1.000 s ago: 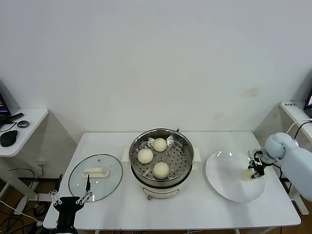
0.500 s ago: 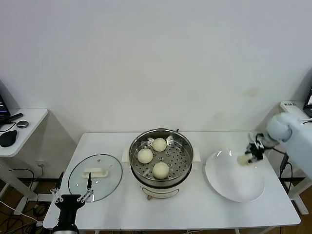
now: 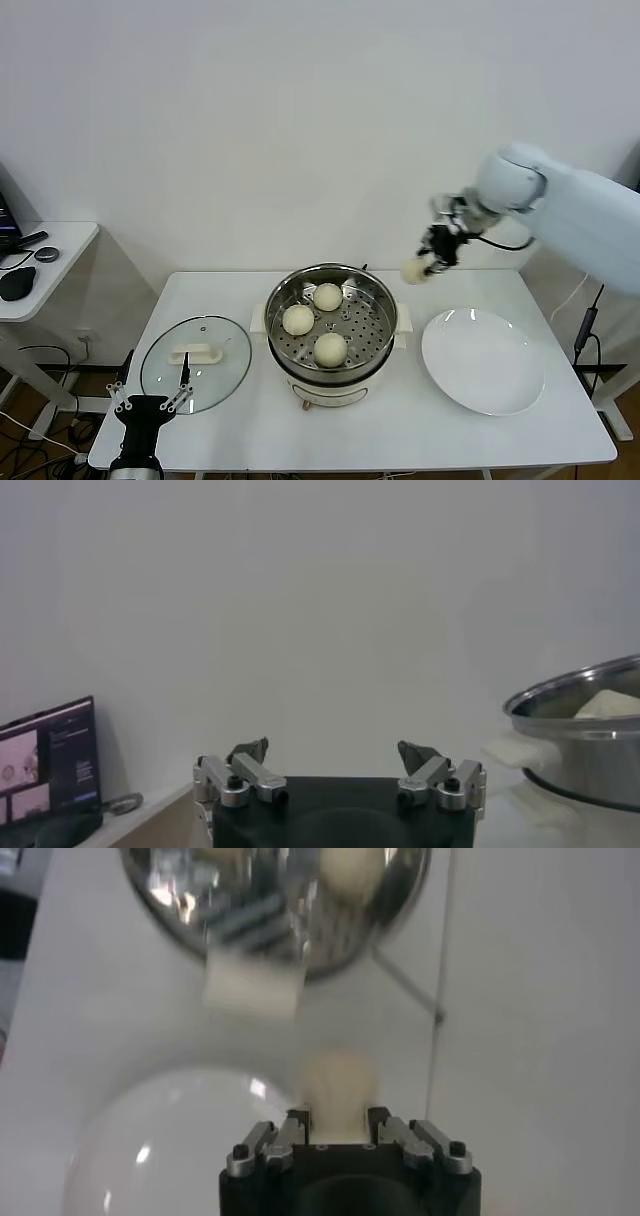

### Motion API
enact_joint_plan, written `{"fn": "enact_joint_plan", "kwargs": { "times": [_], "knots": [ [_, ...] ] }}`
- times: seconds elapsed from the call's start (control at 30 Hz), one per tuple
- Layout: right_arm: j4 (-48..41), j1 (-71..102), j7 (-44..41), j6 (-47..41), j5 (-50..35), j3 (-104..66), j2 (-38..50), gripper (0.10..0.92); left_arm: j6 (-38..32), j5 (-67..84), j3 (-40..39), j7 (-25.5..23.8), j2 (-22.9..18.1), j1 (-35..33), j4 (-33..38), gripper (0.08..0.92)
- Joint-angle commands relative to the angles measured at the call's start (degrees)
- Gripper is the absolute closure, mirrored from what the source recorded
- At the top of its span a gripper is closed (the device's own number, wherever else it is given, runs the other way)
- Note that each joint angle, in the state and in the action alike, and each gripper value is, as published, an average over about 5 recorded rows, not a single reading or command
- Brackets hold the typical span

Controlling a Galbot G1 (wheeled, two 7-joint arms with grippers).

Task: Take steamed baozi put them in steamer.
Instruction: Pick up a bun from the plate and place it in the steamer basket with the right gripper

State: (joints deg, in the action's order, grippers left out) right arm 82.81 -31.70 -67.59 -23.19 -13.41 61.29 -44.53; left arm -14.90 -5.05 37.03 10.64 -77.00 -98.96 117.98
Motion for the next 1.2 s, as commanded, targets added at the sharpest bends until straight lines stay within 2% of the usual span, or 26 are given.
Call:
{"fn": "enact_joint_plan", "kwargs": {
  "times": [0.03,0.3,0.7,0.93,1.03,1.2],
  "knots": [
    [4.8,-6.8,10.6,-13.7,-15.5,12.5,-11.7,0.643,0.0,0.0,0.2,0.0,0.0,0.2,-0.3,0.177],
    [2.4,-1.1,14.3,-17.8,-14.1,13.0,-15.2,0.643,0.0,0.1,0.5,0.0,-0.5,0.2,0.1,0.177],
    [0.0,5.1,14.1,-17.6,-5.8,11.8,-14.4,0.643,-0.2,0.2,0.7,0.2,-0.6,-0.1,0.2,0.177],
    [0.1,6.6,15.9,-17.3,-6.8,10.3,-13.5,0.638,-0.2,0.1,0.7,0.1,-0.7,0.0,0.4,0.177],
    [0.7,6.6,16.1,-17.5,-7.5,9.5,-13.0,0.588,-0.2,0.1,0.7,0.1,-0.7,-0.1,0.6,0.177],
    [2.7,5.0,16.0,-17.7,-8.6,7.9,-10.9,0.441,-0.2,0.1,0.7,0.1,-0.8,-0.2,0.7,0.177]
  ]
}}
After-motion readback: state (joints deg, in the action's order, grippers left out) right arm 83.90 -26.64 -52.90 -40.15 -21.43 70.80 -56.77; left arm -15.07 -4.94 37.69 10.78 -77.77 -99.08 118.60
